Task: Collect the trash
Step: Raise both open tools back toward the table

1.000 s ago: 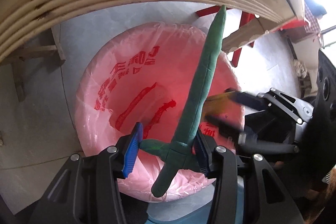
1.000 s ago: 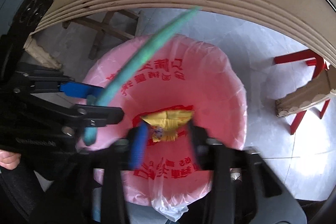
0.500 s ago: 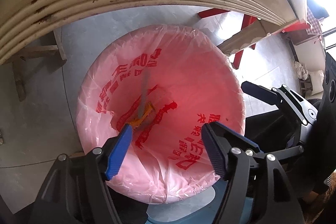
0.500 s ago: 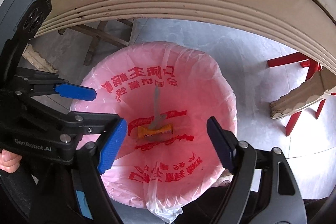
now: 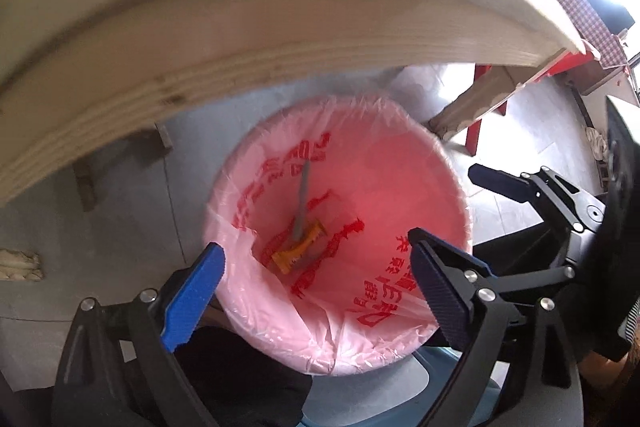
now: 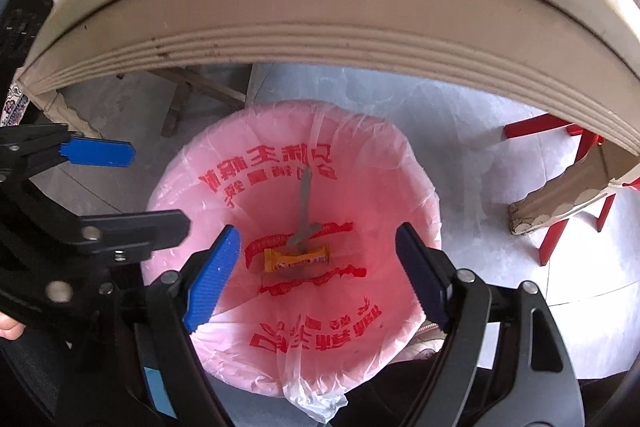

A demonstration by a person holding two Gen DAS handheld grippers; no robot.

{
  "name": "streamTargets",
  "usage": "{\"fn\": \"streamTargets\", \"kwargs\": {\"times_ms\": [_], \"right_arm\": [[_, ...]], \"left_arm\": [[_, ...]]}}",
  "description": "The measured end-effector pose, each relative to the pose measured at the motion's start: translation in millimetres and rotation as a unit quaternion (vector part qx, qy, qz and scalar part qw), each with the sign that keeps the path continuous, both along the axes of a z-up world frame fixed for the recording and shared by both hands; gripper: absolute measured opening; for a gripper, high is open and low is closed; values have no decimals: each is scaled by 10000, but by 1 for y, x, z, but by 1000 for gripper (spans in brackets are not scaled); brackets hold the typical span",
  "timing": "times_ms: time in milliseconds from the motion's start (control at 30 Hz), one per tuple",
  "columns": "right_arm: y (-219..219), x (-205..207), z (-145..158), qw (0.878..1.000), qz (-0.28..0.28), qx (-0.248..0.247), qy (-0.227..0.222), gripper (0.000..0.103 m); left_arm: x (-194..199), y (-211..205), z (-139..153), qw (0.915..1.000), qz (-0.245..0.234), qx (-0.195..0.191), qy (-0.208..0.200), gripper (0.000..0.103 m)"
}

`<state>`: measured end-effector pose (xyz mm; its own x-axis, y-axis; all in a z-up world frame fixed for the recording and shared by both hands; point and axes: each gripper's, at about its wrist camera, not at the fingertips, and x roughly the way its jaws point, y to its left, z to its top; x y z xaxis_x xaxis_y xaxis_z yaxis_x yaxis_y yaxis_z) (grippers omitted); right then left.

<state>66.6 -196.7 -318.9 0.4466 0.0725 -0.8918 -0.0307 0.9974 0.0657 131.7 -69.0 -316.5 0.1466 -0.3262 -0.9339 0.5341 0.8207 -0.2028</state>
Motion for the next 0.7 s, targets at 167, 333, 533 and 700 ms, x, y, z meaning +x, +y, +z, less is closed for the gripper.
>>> {"fn": "streamTargets", "kwargs": {"times_ms": [167,333,533,700], "right_arm": [[2,-10,28,9996,9,-91,-279,78],[3,-23,71,9972,24,-271,-695,79],[3,-36,129,9923,-10,-337,-1193,85],[0,-39,184,9856,-37,-235,-1677,86]], "left_arm": [[-4,9,35,9991,109,-73,-408,92],[-13,19,76,9957,262,28,-887,92],[-22,34,130,9846,598,282,-1618,93],[-28,42,178,9737,905,236,-2077,96]]}}
